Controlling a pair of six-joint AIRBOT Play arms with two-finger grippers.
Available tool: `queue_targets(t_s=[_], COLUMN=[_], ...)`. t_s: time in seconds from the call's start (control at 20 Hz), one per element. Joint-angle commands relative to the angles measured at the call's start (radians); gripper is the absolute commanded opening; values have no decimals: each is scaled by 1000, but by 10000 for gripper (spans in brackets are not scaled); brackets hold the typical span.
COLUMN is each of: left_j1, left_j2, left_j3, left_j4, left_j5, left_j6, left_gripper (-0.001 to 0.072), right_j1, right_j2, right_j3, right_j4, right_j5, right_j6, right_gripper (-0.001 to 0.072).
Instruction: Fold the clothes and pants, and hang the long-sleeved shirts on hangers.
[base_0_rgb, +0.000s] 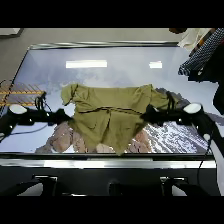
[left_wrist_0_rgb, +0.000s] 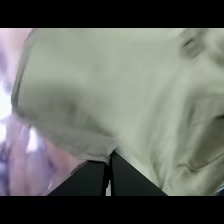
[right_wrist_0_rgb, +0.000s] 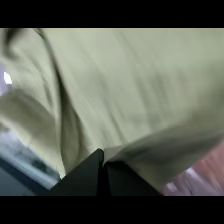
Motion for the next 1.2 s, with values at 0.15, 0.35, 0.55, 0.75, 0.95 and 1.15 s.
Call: queue_targets(t_s=[0.15,0.35,0.55,0.75,0.95,1.15], left_j1=[-2,-2,-2,-2,-2,-2], left_j2=[0,31,187,350,397,338], left_j3=[718,1112,1188,1139,1133,1074], left_j4=[-6,28,148,243,267,249], left_j5=[10,8,35,41,41,31], left_j6=[-61,-76,-158,-227,-267,-290], left_gripper=[15,15,16,16,16,16], right_j1=[30,30,30,30,30,30], right_j2=[1,14,216,366,394,284], right_j3=[818,1286,1281,1252,1252,1252], right_j4=[-317,-499,-520,-554,-615,-620], right_j5=[-100,-34,-50,3,-10,1], right_j6=[207,255,262,263,345,419], right_gripper=[27,27,28,29,29,29])
